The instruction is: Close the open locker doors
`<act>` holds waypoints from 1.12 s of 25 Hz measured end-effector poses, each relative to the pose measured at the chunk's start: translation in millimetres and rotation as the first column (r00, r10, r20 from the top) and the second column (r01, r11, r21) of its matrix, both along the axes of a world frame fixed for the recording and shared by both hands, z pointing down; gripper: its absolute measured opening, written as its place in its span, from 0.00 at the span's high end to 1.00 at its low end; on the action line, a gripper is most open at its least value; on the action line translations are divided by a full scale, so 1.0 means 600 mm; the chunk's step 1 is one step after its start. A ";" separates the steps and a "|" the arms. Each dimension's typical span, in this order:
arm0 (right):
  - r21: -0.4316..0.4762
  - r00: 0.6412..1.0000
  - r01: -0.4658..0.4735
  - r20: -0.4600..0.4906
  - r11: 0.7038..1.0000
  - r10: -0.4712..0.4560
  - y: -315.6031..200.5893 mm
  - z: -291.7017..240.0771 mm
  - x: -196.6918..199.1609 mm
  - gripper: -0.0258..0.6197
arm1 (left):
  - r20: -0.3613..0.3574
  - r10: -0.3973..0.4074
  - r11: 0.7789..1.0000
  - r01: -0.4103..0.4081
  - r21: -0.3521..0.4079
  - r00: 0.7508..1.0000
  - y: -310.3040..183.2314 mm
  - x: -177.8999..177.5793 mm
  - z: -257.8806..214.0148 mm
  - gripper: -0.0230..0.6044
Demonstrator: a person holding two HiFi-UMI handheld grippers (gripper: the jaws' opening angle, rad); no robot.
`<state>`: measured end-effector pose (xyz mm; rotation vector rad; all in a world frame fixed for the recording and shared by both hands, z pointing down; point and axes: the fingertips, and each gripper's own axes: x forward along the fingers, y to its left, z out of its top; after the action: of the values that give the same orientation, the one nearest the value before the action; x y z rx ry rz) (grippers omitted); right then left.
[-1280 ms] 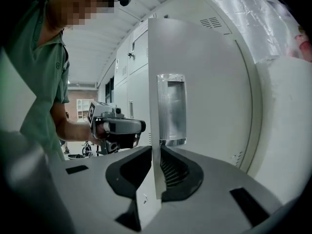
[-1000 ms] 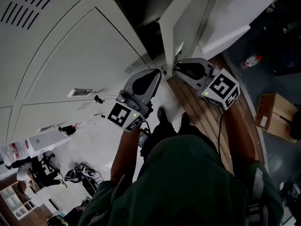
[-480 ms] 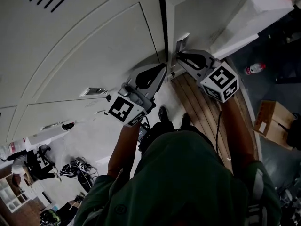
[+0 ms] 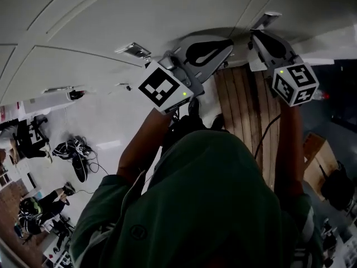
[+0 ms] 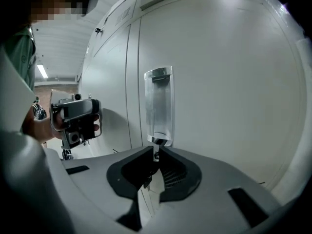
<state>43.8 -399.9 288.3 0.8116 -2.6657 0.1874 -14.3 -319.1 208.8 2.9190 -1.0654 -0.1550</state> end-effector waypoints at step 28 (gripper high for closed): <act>0.171 0.948 0.146 0.256 0.974 -0.187 0.258 -0.224 0.086 0.95 | 0.125 -0.016 0.998 0.008 0.061 0.992 0.130 0.075 -0.016 0.96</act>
<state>95.3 -245.1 154.0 0.6362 -3.0214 0.0581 30.9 -240.8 199.1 3.0126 -1.1139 -0.0041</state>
